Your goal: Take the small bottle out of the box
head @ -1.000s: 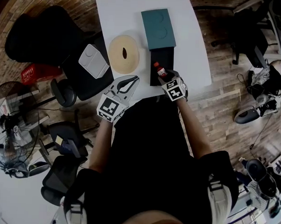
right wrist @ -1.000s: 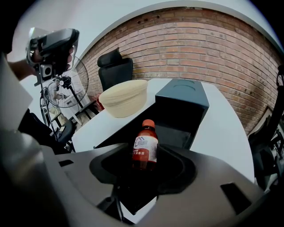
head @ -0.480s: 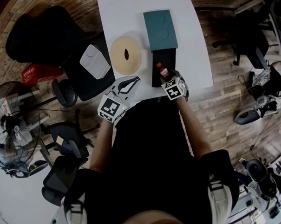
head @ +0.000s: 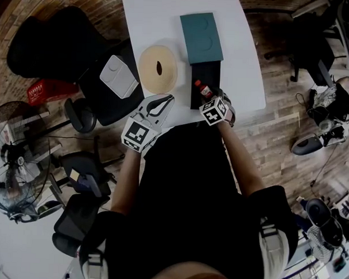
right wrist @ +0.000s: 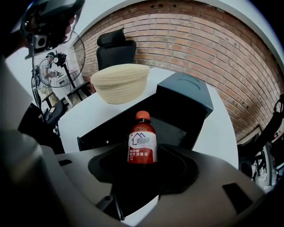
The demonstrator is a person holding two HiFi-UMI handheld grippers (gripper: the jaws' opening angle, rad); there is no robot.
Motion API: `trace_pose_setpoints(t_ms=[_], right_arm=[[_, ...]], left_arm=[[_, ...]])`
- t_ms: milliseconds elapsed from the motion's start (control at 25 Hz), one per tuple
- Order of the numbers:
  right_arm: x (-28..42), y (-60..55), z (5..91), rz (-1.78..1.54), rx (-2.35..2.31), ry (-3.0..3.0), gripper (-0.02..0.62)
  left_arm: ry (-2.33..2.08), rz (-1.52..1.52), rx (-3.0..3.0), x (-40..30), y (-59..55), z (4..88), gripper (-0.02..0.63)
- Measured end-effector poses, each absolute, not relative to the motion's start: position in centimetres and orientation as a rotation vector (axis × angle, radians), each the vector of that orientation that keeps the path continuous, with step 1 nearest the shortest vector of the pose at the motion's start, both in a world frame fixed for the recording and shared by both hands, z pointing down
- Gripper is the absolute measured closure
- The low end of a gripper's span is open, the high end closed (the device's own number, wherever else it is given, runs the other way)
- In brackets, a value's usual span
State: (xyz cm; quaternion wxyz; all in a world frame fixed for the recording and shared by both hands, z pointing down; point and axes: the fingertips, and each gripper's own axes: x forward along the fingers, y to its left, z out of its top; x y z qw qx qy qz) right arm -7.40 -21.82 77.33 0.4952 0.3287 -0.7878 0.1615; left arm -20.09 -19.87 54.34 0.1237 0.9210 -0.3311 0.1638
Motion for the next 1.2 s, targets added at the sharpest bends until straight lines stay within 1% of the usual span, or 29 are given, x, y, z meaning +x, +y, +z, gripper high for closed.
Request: trace_pose_setpoints(t_ms=[480,1200], right_arm=[[-7.5,-21.8,77.6,0.400,0.789,-1.890,0.379],[-7.4,-21.2,76.9,0.479,0.726,-1.971,0.390]], left_arm=[[-0.923,0.481,2.725,-19.5,-20.5,54.2,0.575],[-0.986,0.451,2.717,-18.4,-20.0,52.7,0.575]])
